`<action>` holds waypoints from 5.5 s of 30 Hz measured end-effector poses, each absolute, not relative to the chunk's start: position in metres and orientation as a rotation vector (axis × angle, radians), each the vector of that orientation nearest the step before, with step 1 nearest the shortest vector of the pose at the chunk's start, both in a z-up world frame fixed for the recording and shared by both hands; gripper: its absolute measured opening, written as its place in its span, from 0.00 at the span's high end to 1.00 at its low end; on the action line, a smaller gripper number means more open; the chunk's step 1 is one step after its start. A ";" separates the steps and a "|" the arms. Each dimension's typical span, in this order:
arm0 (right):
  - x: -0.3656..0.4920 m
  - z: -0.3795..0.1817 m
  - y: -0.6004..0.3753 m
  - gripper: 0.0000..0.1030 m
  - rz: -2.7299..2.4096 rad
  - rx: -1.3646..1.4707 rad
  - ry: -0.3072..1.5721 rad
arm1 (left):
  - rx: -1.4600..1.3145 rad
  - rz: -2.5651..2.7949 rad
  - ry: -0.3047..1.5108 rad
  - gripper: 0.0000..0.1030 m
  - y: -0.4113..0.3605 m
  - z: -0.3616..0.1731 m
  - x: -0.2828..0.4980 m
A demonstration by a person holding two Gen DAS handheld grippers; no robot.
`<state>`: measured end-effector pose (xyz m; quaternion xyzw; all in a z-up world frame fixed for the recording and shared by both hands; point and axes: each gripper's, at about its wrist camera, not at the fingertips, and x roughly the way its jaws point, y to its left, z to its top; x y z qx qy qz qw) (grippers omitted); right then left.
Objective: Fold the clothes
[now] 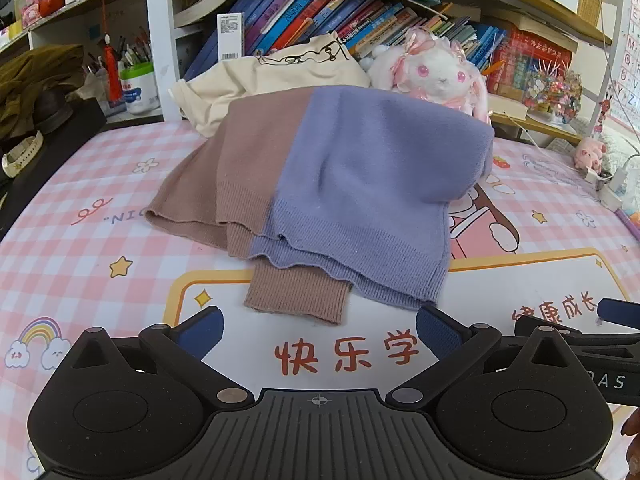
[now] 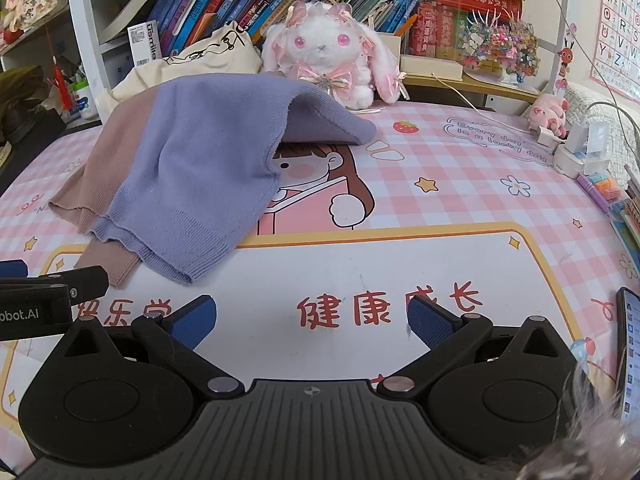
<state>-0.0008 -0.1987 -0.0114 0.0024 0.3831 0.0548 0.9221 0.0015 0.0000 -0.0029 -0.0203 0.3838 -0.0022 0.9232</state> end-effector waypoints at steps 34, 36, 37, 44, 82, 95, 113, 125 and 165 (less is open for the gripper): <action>-0.004 -0.011 -0.199 0.00 0.110 0.008 0.791 | -0.036 0.003 0.792 0.00 0.001 -0.002 -0.001; -0.004 -0.012 -0.199 0.00 0.109 0.008 0.792 | -0.038 0.003 0.793 0.00 0.001 -0.002 -0.001; -0.004 -0.012 -0.199 0.00 0.109 0.007 0.793 | -0.039 0.004 0.794 0.00 0.002 -0.002 0.000; -0.003 -0.013 -0.198 0.00 0.110 0.007 0.799 | -0.039 0.006 0.798 0.00 0.002 -0.003 0.000; 0.047 -0.021 -0.257 0.00 0.197 0.089 0.885 | -0.050 0.109 0.783 0.00 -0.046 -0.005 0.024; 0.103 -0.024 -0.335 0.00 0.256 0.386 0.950 | 0.172 0.061 0.780 0.00 -0.127 -0.005 0.064; 0.142 -0.018 -0.377 0.02 0.428 0.904 1.023 | 0.539 0.253 0.693 0.00 -0.164 -0.039 0.152; 0.160 -0.049 -0.343 0.02 0.558 1.292 1.055 | 0.411 -0.001 0.630 0.91 -0.138 0.033 0.076; 0.199 0.046 -0.138 0.89 0.778 0.498 0.936 | -0.263 -0.010 0.684 0.92 0.055 0.044 -0.027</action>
